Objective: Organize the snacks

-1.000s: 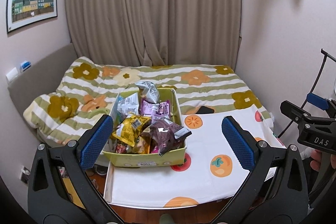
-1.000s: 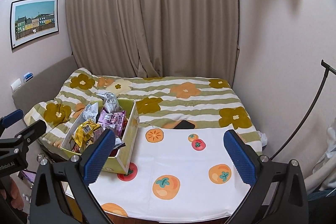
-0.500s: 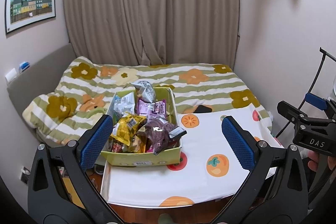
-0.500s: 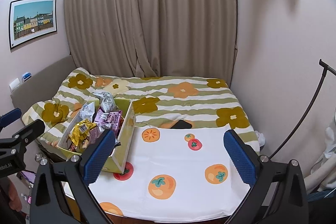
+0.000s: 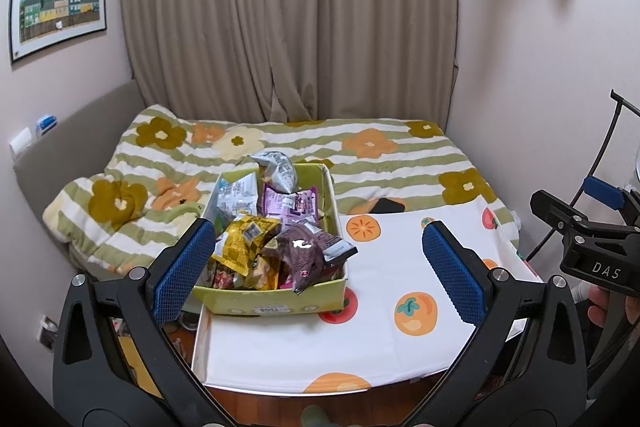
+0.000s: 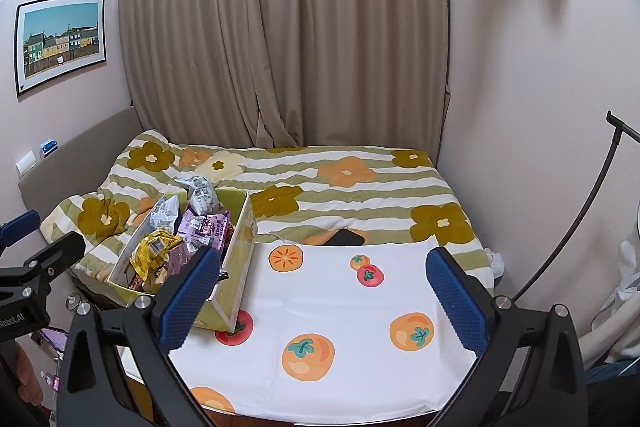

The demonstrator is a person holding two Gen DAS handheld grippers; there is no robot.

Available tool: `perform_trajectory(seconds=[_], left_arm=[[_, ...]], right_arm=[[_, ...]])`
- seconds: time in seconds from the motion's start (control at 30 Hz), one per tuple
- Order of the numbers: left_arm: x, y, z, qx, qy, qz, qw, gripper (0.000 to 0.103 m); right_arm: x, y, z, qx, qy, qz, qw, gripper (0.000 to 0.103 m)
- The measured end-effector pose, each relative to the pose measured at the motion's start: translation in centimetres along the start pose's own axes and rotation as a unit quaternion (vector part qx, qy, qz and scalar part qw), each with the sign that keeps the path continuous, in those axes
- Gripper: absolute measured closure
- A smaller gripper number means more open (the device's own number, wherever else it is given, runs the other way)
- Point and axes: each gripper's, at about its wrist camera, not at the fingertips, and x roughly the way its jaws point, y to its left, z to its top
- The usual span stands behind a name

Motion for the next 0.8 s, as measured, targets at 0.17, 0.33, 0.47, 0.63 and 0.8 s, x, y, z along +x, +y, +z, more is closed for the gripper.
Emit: perform_trajectory(seconds=[0.17,0.33,0.47,0.63,0.8], left_arm=[[-0.06,0.01,0.00,0.000,-0.001,0.001,1.0000,0.000],[-0.05,-0.03,0.02,0.000,0.000,0.001,1.0000,0.000],[-0.05,-0.01,0.02,0.000,0.000,0.001,1.0000,0.000],[0.00,0.08,0.01,-0.001,0.001,0.003,1.0000,0.000],[-0.03,-0.04,-0.30,-0.003,-0.002,0.006,1.0000,0.000]], right_arm=[[-0.03,-0.02,-0.01,-0.001,-0.001,-0.001,1.000,0.000],[0.04,0.01,0.05,0.000,-0.001,0.000,1.000,0.000],[0.04,-0.06,0.05,0.000,-0.001,0.001,1.000,0.000],[0.08,-0.08,0.07,-0.001,-0.001,0.001,1.000,0.000],[0.10,-0.12,0.08,-0.001,-0.001,0.001,1.000,0.000]])
